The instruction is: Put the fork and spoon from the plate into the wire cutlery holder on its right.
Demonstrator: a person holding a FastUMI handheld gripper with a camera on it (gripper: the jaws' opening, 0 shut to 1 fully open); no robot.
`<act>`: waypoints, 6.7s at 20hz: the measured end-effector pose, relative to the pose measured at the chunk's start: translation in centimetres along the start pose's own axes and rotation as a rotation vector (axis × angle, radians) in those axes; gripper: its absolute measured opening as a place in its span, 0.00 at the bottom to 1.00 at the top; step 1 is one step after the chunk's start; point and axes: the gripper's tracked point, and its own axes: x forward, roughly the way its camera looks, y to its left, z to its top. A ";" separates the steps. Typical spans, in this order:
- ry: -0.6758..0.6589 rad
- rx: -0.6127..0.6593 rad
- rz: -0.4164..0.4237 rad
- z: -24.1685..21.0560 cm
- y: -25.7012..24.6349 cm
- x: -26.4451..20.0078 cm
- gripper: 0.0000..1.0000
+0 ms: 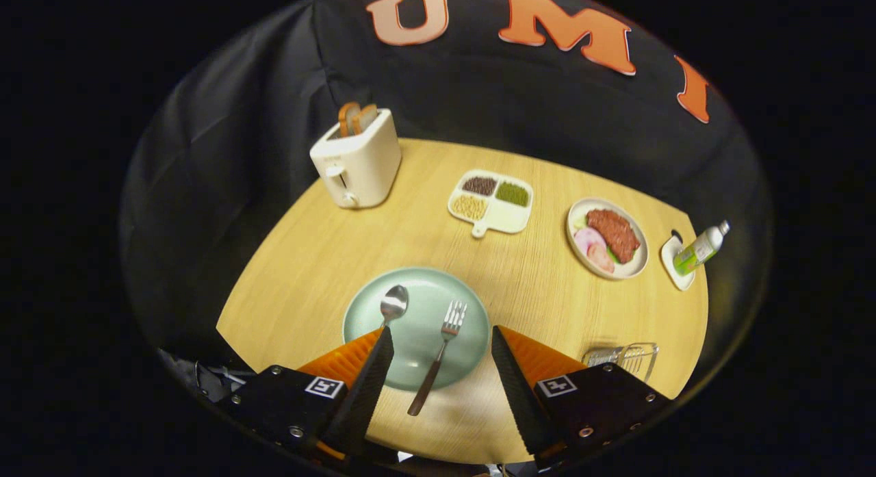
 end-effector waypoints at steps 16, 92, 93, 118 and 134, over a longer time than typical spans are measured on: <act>0.482 0.244 -0.131 -8.4 0.6 9.7 0.28; -1.118 0.162 -0.390 11.0 -23.7 -24.3 0.91; -1.191 0.132 -0.418 11.9 -22.8 -26.1 0.91; -0.951 -0.010 -0.227 17.8 -3.5 -14.9 0.97; -0.171 0.039 -0.015 4.8 5.0 4.3 0.96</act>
